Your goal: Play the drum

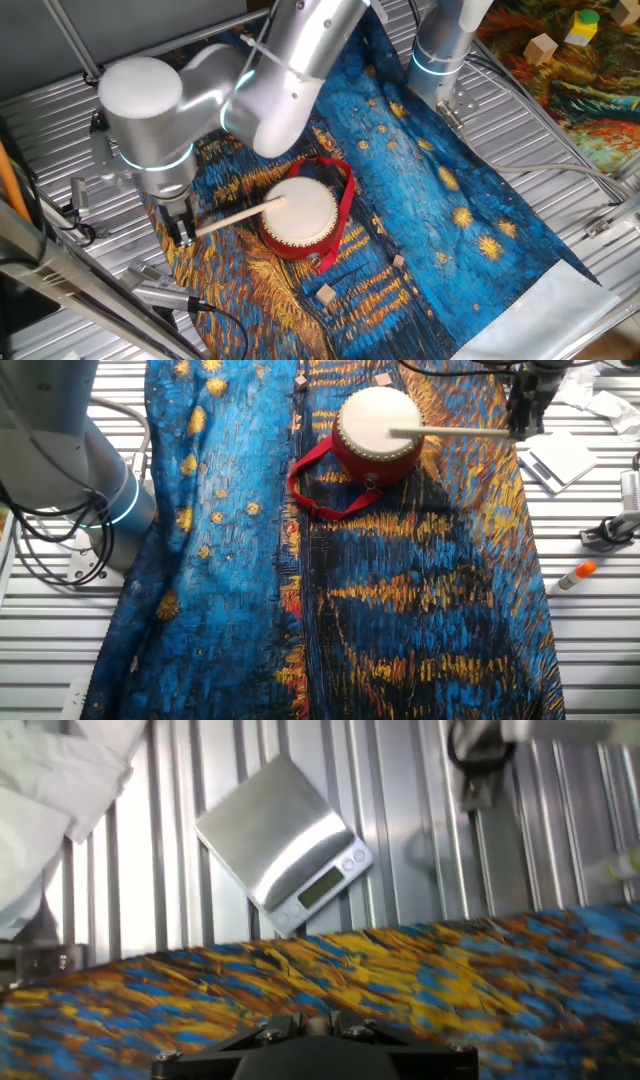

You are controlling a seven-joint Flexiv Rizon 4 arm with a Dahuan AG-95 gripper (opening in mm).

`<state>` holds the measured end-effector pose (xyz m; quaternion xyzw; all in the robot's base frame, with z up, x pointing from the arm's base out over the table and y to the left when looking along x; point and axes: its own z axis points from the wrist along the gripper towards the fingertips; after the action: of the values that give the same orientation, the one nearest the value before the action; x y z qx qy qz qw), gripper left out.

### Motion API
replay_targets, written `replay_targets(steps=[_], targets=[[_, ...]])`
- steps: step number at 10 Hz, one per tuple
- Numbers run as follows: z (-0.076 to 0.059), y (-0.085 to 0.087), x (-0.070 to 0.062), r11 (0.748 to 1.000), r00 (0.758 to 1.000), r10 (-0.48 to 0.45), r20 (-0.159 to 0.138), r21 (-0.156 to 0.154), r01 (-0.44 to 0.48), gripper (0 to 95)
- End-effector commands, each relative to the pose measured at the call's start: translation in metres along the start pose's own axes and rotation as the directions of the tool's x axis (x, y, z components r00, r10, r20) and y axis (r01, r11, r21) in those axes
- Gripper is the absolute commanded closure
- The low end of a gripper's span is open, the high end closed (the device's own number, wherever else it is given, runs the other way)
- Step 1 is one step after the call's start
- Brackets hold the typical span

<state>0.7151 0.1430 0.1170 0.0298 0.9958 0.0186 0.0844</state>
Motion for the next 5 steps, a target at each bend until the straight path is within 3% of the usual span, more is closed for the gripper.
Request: replay_targets(steps=[1,5], targets=[[0.0027,-0.0192,0.0113,0.969,0.942,0.182,-0.283,-0.110,-0.220,95.0],[0.0061,-0.0246,0.0143,0.973,0.940,0.183,-0.287,-0.086,-0.216,95.0]])
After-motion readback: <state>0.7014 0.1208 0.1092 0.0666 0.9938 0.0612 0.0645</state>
